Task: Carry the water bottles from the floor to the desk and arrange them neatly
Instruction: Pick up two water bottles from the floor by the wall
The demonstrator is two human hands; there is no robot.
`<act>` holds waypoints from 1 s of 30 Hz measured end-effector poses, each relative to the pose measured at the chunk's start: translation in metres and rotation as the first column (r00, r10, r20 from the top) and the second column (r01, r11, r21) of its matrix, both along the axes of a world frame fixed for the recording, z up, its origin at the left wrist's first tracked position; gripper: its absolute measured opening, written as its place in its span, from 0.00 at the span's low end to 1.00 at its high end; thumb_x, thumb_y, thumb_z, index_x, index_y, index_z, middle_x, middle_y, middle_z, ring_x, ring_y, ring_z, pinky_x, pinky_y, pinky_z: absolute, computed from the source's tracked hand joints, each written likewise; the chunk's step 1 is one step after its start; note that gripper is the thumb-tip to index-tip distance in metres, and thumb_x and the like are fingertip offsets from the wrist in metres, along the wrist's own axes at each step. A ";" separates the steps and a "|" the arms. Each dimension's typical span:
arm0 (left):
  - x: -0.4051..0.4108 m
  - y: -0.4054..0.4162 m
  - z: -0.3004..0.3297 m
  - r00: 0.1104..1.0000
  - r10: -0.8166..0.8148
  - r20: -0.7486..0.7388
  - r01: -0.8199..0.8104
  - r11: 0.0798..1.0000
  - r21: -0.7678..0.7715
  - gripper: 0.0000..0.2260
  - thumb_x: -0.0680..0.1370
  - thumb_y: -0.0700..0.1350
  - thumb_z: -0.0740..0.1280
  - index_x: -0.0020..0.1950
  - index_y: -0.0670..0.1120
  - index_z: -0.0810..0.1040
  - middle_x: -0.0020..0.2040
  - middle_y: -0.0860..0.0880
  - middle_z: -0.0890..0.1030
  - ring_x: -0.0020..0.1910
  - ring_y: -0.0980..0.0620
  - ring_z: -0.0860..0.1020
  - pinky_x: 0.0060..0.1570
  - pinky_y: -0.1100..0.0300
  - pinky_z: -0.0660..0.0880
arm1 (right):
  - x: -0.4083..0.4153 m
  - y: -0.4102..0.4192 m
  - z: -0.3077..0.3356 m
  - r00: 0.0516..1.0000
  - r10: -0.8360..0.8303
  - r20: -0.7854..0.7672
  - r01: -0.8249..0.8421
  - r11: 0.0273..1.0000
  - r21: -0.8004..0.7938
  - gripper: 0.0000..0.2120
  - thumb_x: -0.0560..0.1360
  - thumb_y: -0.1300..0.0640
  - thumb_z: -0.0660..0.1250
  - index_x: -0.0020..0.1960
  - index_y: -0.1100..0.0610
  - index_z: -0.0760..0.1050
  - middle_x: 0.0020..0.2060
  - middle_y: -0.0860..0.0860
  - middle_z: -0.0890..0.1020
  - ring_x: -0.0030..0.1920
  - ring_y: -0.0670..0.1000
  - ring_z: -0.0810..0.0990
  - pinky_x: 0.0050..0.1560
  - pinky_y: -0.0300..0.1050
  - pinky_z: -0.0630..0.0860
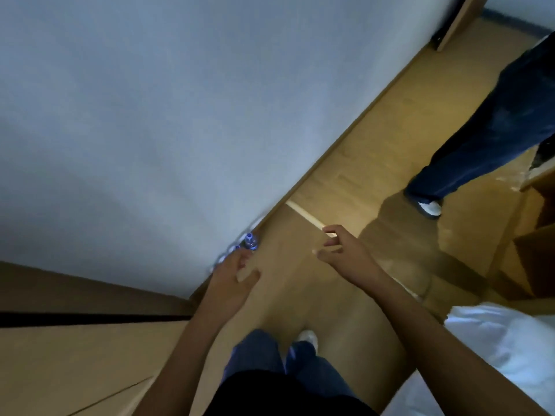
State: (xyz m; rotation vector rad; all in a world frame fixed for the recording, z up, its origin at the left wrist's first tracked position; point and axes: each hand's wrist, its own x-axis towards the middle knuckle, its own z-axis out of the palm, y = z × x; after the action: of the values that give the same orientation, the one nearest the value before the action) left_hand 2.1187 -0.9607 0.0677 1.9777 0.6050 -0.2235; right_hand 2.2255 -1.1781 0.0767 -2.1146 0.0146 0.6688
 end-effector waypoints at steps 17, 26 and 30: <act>0.079 0.038 -0.069 0.927 0.351 -0.129 -0.350 0.936 0.030 0.16 0.78 0.45 0.69 0.65 0.44 0.74 0.61 0.47 0.79 0.60 0.50 0.76 0.60 0.55 0.73 | 0.155 0.068 -0.049 0.867 0.496 -0.046 -0.498 0.861 -0.105 0.24 0.78 0.52 0.69 0.72 0.52 0.67 0.63 0.53 0.78 0.52 0.47 0.79 0.41 0.30 0.71; 0.100 0.048 -0.135 0.850 0.496 -0.179 -0.486 0.868 0.100 0.15 0.77 0.44 0.70 0.62 0.43 0.76 0.59 0.45 0.79 0.58 0.48 0.77 0.54 0.59 0.70 | 0.203 0.106 -0.106 0.748 0.661 -0.064 -0.664 0.743 -0.084 0.23 0.79 0.52 0.67 0.72 0.50 0.66 0.63 0.50 0.77 0.53 0.44 0.78 0.40 0.29 0.72; 0.100 0.037 -0.182 0.784 0.591 -0.191 -0.576 0.807 0.133 0.16 0.77 0.44 0.70 0.63 0.42 0.76 0.60 0.44 0.79 0.61 0.47 0.76 0.55 0.58 0.70 | 0.222 0.115 -0.147 0.672 0.740 -0.027 -0.738 0.666 -0.110 0.23 0.79 0.53 0.68 0.72 0.53 0.66 0.63 0.52 0.77 0.53 0.43 0.77 0.50 0.35 0.76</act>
State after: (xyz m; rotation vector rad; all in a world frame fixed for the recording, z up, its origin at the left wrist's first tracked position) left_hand 2.2186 -0.9237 -0.1142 1.7380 1.3594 -0.0363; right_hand 2.4480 -1.0632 -0.0700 -2.2032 -0.8973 1.1384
